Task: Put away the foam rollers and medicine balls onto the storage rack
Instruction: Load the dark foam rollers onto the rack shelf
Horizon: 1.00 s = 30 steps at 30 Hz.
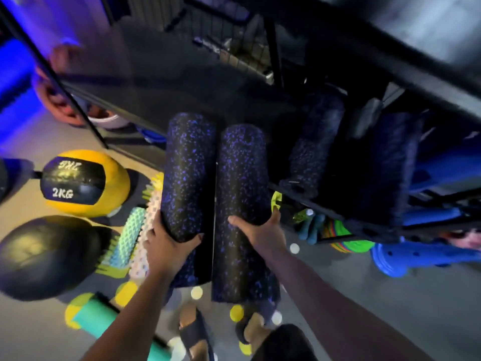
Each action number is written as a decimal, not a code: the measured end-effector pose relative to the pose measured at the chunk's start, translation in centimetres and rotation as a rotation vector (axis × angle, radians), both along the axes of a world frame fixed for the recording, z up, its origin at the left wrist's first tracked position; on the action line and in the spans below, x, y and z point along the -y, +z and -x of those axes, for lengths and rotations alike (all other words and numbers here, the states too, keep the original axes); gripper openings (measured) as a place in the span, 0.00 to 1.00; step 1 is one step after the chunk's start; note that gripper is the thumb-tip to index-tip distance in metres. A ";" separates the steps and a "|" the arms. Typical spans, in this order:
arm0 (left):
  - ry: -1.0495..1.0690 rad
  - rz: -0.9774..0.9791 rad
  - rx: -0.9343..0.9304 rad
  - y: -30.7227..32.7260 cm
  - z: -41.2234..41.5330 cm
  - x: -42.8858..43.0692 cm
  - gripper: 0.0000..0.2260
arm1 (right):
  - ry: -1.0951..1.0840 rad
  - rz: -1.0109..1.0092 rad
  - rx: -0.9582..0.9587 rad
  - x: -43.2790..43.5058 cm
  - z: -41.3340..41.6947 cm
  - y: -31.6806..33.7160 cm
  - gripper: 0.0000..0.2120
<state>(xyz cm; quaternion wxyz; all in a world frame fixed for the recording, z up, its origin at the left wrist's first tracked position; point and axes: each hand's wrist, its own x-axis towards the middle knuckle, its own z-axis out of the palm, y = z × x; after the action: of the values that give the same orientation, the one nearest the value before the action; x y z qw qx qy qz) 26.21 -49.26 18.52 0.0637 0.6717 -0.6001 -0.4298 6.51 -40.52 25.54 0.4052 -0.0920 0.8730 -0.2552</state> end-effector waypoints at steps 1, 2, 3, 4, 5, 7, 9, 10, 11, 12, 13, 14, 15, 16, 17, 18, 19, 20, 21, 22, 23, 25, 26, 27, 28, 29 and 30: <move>-0.034 0.015 0.001 0.8 1.9 0.9 0.60 | -0.028 0.009 -0.026 0.5 2.1 1.3 0.66; -0.063 0.014 0.003 1.6 4.1 1.8 0.61 | -0.056 0.003 -0.066 1.0 4.5 2.4 0.68; -0.089 0.010 -0.007 2.2 6.5 2.7 0.63 | -0.080 -0.015 -0.119 1.5 7.0 3.3 0.69; -0.110 0.000 -0.020 2.8 8.9 3.6 0.65 | -0.104 -0.040 -0.174 1.9 9.6 4.2 0.70; -0.132 -0.001 -0.042 3.2 11.4 4.3 0.65 | -0.128 -0.056 -0.222 2.2 12.2 4.7 0.71; -0.183 0.014 -0.073 3.7 16.4 5.5 0.65 | -0.171 -0.069 -0.317 2.6 17.5 5.7 0.71; -0.215 0.063 -0.099 3.5 21.2 6.7 0.66 | -0.230 -0.073 -0.391 2.5 22.7 6.2 0.67; -0.228 0.093 -0.115 3.4 23.5 7.2 0.65 | -0.259 -0.072 -0.421 2.2 25.2 6.2 0.64; -0.251 0.137 -0.136 3.0 25.7 7.7 0.63 | -0.278 -0.073 -0.459 2.0 27.4 6.1 0.60; -0.300 0.198 -0.149 2.8 27.6 7.9 0.60 | -0.283 -0.085 -0.507 1.7 29.4 5.9 0.55; -0.370 0.269 -0.137 2.4 29.2 8.0 0.55 | -0.265 -0.106 -0.557 1.4 31.0 5.5 0.51; -0.439 0.328 -0.093 2.2 30.4 7.8 0.49 | -0.224 -0.126 -0.595 1.2 32.2 5.0 0.47; -0.498 0.363 -0.032 1.7 31.2 7.4 0.43 | -0.164 -0.138 -0.620 0.8 32.8 4.6 0.44; -0.537 0.356 0.025 1.1 31.5 6.9 0.37 | -0.106 -0.137 -0.637 0.4 33.0 4.1 0.41; -0.550 0.318 0.061 0.4 31.4 6.4 0.32 | -0.056 -0.127 -0.648 0.1 33.0 3.5 0.39; -0.551 0.261 0.082 -0.4 31.0 6.1 0.29 | -0.016 -0.123 -0.649 -0.1 32.7 2.9 0.37; -0.561 0.206 0.079 -1.2 30.5 5.9 0.27 | 0.014 -0.126 -0.641 -0.1 32.5 2.5 0.36; -0.589 0.160 0.065 -1.8 30.0 5.7 0.26 | 0.041 -0.134 -0.632 0.1 32.3 2.2 0.34; -0.624 0.125 0.046 -2.2 29.5 5.6 0.25 | 0.065 -0.142 -0.628 0.3 32.1 1.9 0.34; -0.648 0.096 0.032 -2.3 29.1 5.4 0.24 | 0.087 -0.147 -0.631 0.6 31.8 1.7 0.33; -0.658 0.083 0.019 -2.3 28.8 5.2 0.24 | 0.115 -0.149 -0.647 0.9 31.5 1.6 0.32; -0.622 0.092 -0.005 -2.2 28.3 4.7 0.24 | 0.220 -0.117 -0.738 1.4 30.2 1.2 0.30; -0.578 0.105 -0.017 -2.0 27.9 4.3 0.23 | 0.284 -0.078 -0.790 1.6 29.3 0.9 0.29; -0.525 0.116 -0.030 -1.8 27.3 3.9 0.22 | 0.341 -0.034 -0.827 1.9 28.2 0.6 0.27; -0.472 0.122 -0.040 -1.6 26.5 3.5 0.21 | 0.388 0.010 -0.849 2.4 26.8 0.2 0.26; -0.424 0.123 -0.051 -1.6 25.5 3.0 0.20 | 0.425 0.052 -0.859 2.8 25.4 -0.4 0.25; -0.388 0.115 -0.063 -1.8 24.2 2.4 0.20 | 0.461 0.085 -0.855 3.4 23.7 -1.0 0.24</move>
<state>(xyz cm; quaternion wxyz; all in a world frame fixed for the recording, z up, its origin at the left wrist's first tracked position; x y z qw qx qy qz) 1.99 -51.66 16.77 0.0367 0.5250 -0.7394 -0.4199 -17.23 -43.88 24.57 0.0519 -0.3960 0.9069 -0.1338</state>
